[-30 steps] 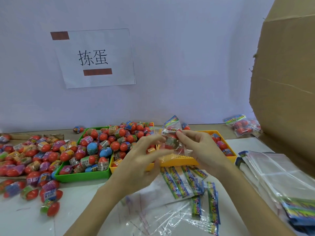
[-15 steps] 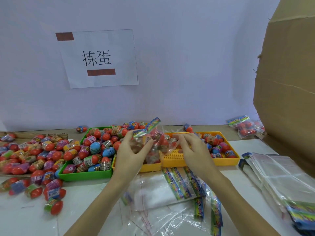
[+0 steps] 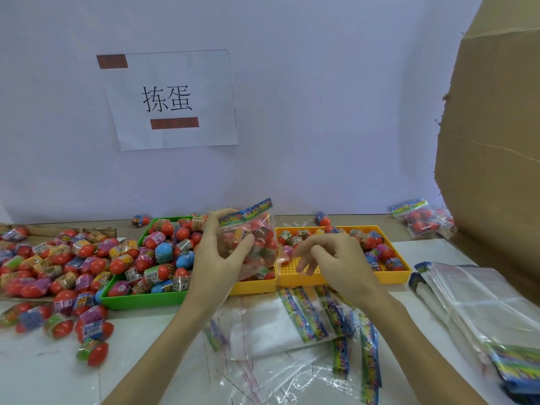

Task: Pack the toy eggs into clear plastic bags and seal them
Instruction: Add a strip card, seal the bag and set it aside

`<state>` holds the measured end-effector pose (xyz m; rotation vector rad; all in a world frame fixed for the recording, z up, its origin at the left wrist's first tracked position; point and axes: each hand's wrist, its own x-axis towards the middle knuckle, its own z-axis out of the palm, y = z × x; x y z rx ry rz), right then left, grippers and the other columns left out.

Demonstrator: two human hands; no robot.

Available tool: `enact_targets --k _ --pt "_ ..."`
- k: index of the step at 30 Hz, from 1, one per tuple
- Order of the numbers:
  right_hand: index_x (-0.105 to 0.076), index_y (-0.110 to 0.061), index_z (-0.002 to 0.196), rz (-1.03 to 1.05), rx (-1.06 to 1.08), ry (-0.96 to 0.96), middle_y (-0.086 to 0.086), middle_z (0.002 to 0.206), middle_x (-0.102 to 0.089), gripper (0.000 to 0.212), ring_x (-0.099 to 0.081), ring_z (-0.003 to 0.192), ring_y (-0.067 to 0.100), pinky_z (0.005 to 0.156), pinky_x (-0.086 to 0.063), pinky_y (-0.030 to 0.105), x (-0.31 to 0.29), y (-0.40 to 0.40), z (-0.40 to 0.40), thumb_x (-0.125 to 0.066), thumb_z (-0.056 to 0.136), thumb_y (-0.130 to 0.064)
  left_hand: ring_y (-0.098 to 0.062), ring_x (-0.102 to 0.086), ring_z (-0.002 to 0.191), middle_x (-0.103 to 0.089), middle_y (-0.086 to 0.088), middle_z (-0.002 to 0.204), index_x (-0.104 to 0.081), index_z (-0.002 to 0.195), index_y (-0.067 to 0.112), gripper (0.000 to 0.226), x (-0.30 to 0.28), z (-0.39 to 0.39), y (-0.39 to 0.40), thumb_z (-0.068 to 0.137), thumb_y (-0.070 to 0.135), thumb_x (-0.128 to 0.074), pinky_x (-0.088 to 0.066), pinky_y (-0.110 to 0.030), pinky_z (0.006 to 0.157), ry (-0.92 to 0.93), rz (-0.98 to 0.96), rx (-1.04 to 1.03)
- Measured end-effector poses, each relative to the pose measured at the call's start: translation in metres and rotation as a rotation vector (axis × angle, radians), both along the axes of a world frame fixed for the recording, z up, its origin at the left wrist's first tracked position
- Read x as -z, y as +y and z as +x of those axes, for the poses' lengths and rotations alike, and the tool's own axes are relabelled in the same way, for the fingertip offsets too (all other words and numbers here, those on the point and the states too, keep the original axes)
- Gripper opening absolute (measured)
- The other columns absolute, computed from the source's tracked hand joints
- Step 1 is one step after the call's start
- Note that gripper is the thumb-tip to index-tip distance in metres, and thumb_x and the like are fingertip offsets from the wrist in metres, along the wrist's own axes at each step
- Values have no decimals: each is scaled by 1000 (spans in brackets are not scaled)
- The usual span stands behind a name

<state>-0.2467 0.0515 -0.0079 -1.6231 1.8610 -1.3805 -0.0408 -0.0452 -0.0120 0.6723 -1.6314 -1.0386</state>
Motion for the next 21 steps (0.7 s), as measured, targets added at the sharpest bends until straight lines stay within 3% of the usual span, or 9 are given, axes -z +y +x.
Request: enact_targets --k 3,6,9,12,13,15,18,21 --pt "-72 -26 114 -78 3 -63 -4 74 -74 18 -66 57 13 61 -55 27 -1 -2 2 -56 108 -32 -13 -74 101 -72 13 115 -60 125 37 40 1 -3 3 100 8 -72 -62 -31 85 10 25 91" --pt "-74 -29 118 -85 -49 -150 -9 87 -74 37 -70 79 9 72 -56 28 -1 -4 9 -57 98 -55 -15 -73 94 -73 8 111 -61 125 31 36 1 -4 5 97 14 -76 -60 -27 78 -41 21 180" --pt "-77 -24 105 -109 -54 -327 -12 88 -74 27 -66 79 0 69 -50 17 2 -6 18 -66 97 -48 -14 -68 79 -70 14 96 -62 117 40 29 2 -3 7 93 27 -70 -61 -32 71 -121 -11 241" --pt "-77 -16 91 -138 -60 -469 -6 77 -69 18 -59 67 3 63 -46 15 8 -8 23 -70 101 -30 -44 -67 79 -68 -8 93 -63 114 33 14 3 -6 11 100 35 -64 -61 -59 65 -135 0 241" --pt "-77 -15 89 -142 -57 -493 -4 77 -69 18 -58 66 3 63 -46 16 7 -8 23 -70 101 -27 -50 -64 74 -63 -16 87 -64 110 31 9 3 -7 11 105 38 -62 -59 -60 58 -121 2 203" --pt "-76 -13 86 -143 -62 -511 -1 78 -70 19 -60 70 5 66 -48 16 4 -7 19 -72 100 -25 -44 -66 63 -61 -10 75 -65 99 31 15 4 -7 7 110 35 -56 -58 -54 46 -117 -17 97" --pt "-77 -9 85 -134 -72 -530 4 81 -72 20 -64 78 10 74 -52 19 1 -6 15 -72 99 -24 -31 -75 61 -69 7 76 -67 93 30 21 6 -8 6 110 26 -54 -58 -48 44 -143 -45 5" --pt "-79 -14 96 -98 -109 -468 -3 81 -75 17 -68 77 10 75 -56 25 -1 -4 13 -68 101 -26 -40 -68 57 -72 -2 76 -66 94 30 21 8 -10 8 110 29 -53 -56 -53 45 -132 -93 -77"
